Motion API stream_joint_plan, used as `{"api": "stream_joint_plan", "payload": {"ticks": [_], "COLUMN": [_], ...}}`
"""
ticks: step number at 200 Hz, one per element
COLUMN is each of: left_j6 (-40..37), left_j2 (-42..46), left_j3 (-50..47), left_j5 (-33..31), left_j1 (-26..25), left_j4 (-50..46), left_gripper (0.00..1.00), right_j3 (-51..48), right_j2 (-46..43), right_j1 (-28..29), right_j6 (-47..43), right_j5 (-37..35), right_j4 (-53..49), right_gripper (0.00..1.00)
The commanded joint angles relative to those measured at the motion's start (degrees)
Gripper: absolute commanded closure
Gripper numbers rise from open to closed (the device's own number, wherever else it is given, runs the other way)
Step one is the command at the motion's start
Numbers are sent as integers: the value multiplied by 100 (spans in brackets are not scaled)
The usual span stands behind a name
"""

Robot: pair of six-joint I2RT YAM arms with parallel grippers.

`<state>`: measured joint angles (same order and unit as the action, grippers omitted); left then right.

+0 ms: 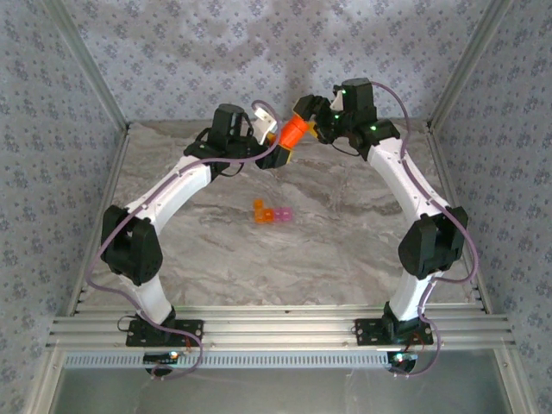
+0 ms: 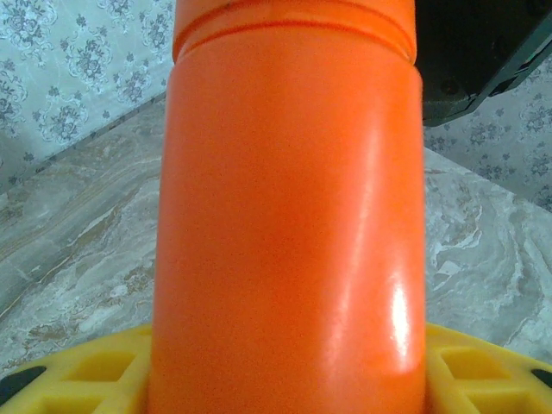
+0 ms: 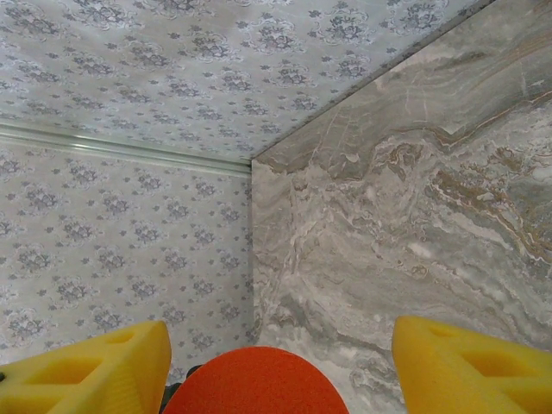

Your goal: Sort the pills into containers

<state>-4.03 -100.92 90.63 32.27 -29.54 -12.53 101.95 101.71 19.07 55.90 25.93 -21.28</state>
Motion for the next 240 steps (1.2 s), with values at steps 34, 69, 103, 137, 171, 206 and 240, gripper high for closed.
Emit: {"api": "stream_joint_plan", "payload": {"ticks": [34, 69, 103, 137, 171, 206, 240], "left_j6": [-82, -79, -57, 296, 1521, 1512, 1085], "left_j2": [-15, 2, 29, 99, 226, 292, 310], "left_j3": [262, 253, 234, 130, -236, -185, -122], "left_j5": [104, 106, 117, 478, 1314, 1367, 1064], "left_j1": [-14, -19, -26, 56, 367, 388, 346], "left_j4": [120, 120, 135, 451, 1674, 1561, 1109], "left_gripper": [100, 100, 100, 100, 100, 100, 100], "right_j3": [79, 14, -204, -912, -1757, -1396, -1144], "right_j2": [-134, -216, -364, -567, -718, -693, -868], "right_j1": [103, 164, 160, -45, -379, -358, -394], "right_j6": [-126, -123, -269, -580, -350, -472, -480], "right_j5": [281, 314, 297, 736, 1480, 1637, 1000], "right_j4": [-75, -63, 2, 1192, 3397, 3071, 2119], "right_gripper": [33, 37, 50, 55, 53, 37, 16]}}
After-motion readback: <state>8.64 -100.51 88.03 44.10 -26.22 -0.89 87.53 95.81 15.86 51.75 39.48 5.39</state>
